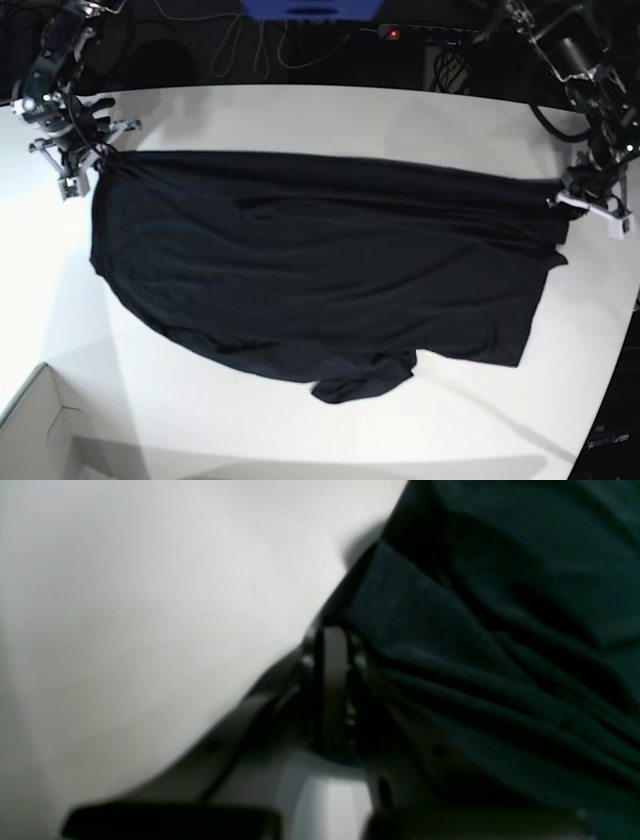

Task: Layout the t-shirt on the table in an organized manner, then fold the t-shirt properly
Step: 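Lift the held edge with both grippers, stretching the black shirt taut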

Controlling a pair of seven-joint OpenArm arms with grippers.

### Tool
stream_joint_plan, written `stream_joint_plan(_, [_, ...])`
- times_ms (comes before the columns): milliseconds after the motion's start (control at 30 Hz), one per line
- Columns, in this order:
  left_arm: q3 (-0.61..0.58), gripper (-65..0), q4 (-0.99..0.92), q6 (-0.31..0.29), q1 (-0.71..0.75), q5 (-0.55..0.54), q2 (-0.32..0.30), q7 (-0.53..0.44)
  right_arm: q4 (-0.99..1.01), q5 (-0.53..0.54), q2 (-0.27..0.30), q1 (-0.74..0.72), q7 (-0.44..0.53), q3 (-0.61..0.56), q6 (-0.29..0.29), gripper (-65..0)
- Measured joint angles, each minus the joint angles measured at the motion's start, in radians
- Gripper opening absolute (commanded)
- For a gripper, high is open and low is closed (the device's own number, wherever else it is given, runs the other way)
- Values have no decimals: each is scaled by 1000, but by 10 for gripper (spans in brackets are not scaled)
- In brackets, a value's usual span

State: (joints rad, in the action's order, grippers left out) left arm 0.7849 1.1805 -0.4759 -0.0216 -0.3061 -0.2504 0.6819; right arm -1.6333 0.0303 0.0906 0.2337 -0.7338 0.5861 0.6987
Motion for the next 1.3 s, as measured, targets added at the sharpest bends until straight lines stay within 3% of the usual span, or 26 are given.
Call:
stream_joint_plan(233, [-1, -650, 144, 1, 137, -13, 24, 1, -94, -19, 1, 71, -26, -3, 0, -650])
stream_joint_plan(433, [-1, -650, 243, 4, 310, -169, 16, -3, -132, -16, 4, 109, -25, -1, 0, -650])
stream_joint_plan(567, [71, -650, 259, -3, 384, -222, 24, 7, -132, -16, 22, 120, -24, 0, 0, -650])
stream_joint_plan(1067, [103, -650, 253, 0, 365, -239, 21, 5, -132, -8, 19, 175, -22, -7, 0, -650])
stream_joint_plan(1300, [105, -650, 253, 0, 371, -230, 51, 8, -132, -8, 18, 198, -23, -6, 0, -650])
